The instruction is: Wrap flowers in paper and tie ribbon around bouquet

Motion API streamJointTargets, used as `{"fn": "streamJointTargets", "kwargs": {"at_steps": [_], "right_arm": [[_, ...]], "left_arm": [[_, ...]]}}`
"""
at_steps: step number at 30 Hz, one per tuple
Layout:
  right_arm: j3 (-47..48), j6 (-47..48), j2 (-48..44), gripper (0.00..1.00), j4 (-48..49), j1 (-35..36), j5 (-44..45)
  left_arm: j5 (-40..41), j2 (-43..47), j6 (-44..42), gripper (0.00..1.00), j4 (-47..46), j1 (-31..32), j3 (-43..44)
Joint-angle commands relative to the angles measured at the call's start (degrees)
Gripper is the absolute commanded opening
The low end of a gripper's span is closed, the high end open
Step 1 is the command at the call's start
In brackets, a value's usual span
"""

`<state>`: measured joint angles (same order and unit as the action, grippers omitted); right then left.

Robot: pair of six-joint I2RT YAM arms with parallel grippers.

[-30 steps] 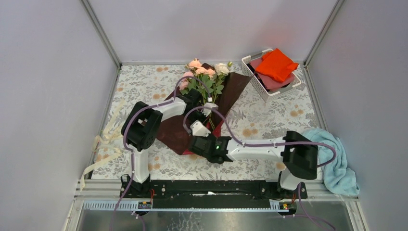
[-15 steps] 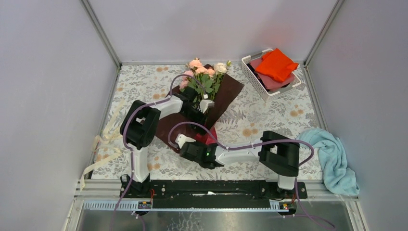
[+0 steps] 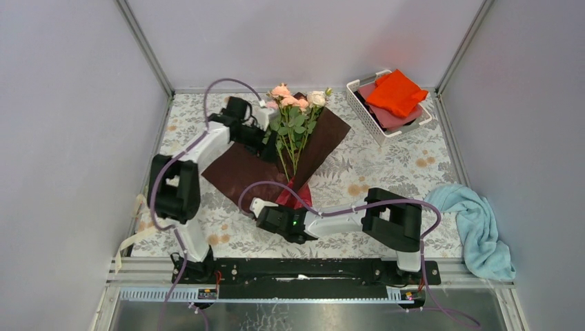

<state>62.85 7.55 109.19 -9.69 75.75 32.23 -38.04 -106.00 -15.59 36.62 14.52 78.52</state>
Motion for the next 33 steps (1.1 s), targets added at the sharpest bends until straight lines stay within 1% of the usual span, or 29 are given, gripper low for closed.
{"fn": "streamJointTargets", "kwargs": {"at_steps": [1, 3, 8, 12, 15, 17, 18, 20, 23, 25, 27, 29, 33], "right_arm": [[0.6, 0.1, 3.0, 0.0, -0.2, 0.3, -4.8], [0.9, 0.5, 3.3, 0.0, -0.7, 0.4, -4.8], [3.6, 2.1, 4.1, 0.0, -3.2, 0.4, -4.1], [5.0, 3.0, 4.1, 0.0, -4.2, 0.4, -3.1], [3.8, 3.6, 3.0, 0.0, -2.1, 0.4, -3.7], [3.3, 4.1, 2.6, 0.0, -0.8, 0.4, -3.7], [3.3, 4.5, 2.6, 0.0, -0.7, 0.4, -3.6], [2.9, 5.2, 2.5, 0.0, -0.1, 0.4, -3.2], [1.6, 6.2, 1.7, 0.0, 1.5, 0.3, -3.2], [1.2, 6.6, 1.4, 0.0, 2.1, 0.4, -3.2], [1.0, 6.6, 1.1, 0.0, 2.3, 0.4, -2.9], [0.7, 6.6, 0.7, 0.0, 2.7, 0.4, -3.1], [0.8, 6.3, 0.4, 0.0, 2.7, 0.4, -3.5]], "left_arm": [[-4.5, 8.8, -1.0, 0.87, 1.9, -0.1, 0.7], [-4.8, 10.8, -1.8, 0.91, 2.0, 2.3, -0.3], [1.2, 11.1, -3.0, 0.98, 1.2, 9.9, 1.0], [3.6, 8.9, -2.9, 0.99, 1.5, 13.4, 5.4], [8.9, 6.3, -4.1, 0.99, 3.4, 17.4, 9.5], [10.7, 3.7, -3.9, 0.99, 5.9, 19.8, 13.4], [9.9, 2.5, -3.5, 0.99, 7.5, 20.5, 15.5], [5.5, 1.4, -2.4, 0.99, 9.2, 20.7, 18.5], [-0.7, 1.8, -1.3, 0.99, 8.3, 20.9, 19.3], [-2.4, 1.8, -1.4, 0.99, 8.2, 21.4, 19.8], [1.3, 1.7, -2.1, 0.99, 8.2, 23.2, 19.8], [8.8, 0.6, -2.8, 0.99, 8.2, 25.2, 19.9], [19.8, -2.8, -0.7, 0.99, 6.3, 25.5, 20.9]]}}
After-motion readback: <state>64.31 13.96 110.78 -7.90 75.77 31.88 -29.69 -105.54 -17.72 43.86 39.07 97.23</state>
